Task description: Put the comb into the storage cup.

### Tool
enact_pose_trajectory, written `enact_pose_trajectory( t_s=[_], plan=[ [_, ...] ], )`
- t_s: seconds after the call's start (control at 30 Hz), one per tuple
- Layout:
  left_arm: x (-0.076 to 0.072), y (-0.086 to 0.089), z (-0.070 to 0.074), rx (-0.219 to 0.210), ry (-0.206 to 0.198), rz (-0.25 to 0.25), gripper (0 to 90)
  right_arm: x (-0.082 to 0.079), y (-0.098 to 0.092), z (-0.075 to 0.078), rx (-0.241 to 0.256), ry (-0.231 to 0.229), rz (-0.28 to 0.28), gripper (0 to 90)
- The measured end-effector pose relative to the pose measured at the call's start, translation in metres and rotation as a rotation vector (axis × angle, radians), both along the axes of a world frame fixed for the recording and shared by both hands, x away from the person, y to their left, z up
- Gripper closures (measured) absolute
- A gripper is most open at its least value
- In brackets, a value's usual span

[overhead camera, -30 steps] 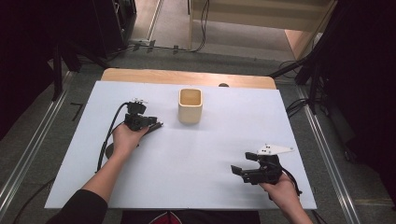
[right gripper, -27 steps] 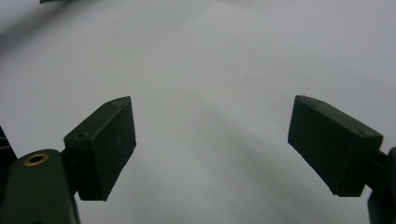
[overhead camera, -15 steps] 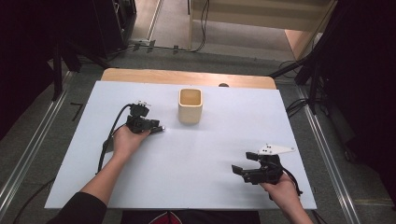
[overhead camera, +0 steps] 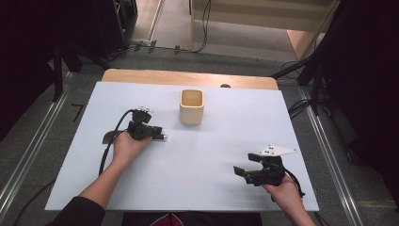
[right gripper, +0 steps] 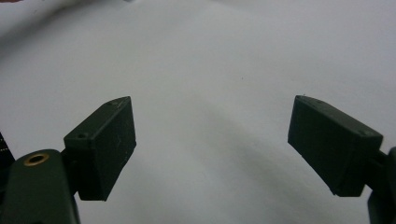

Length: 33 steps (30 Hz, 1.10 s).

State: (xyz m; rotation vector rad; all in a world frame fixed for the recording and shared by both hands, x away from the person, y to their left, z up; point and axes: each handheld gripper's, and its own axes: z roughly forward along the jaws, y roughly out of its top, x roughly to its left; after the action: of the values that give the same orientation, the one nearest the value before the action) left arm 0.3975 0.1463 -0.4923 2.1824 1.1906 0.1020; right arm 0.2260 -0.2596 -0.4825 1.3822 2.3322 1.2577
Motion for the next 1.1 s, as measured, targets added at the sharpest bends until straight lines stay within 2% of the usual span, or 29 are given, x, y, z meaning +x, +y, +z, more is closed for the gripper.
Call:
enact_pose_trajectory(
  t_s=[0.33, 0.57, 0.8, 1.1],
  plan=[
    [-0.013, 0.000, 0.001, -0.010, 0.012, -0.041, 90.0, 0.000, 0.000, 0.000, -0.004, 0.000, 0.002, 13.5],
    [-0.022, 0.001, 0.002, 0.010, 0.018, -0.071, 90.0, 0.000, 0.000, 0.000, -0.003, -0.001, -0.001, 13.5],
    [-0.030, 0.006, 0.002, 0.021, 0.024, -0.096, 90.0, 0.000, 0.001, 0.000, -0.004, 0.000, 0.001, 13.5],
    [-0.038, 0.018, 0.002, 0.010, 0.028, -0.106, 90.0, 0.000, 0.001, 0.000, -0.005, 0.000, 0.000, 13.6]
  ],
)
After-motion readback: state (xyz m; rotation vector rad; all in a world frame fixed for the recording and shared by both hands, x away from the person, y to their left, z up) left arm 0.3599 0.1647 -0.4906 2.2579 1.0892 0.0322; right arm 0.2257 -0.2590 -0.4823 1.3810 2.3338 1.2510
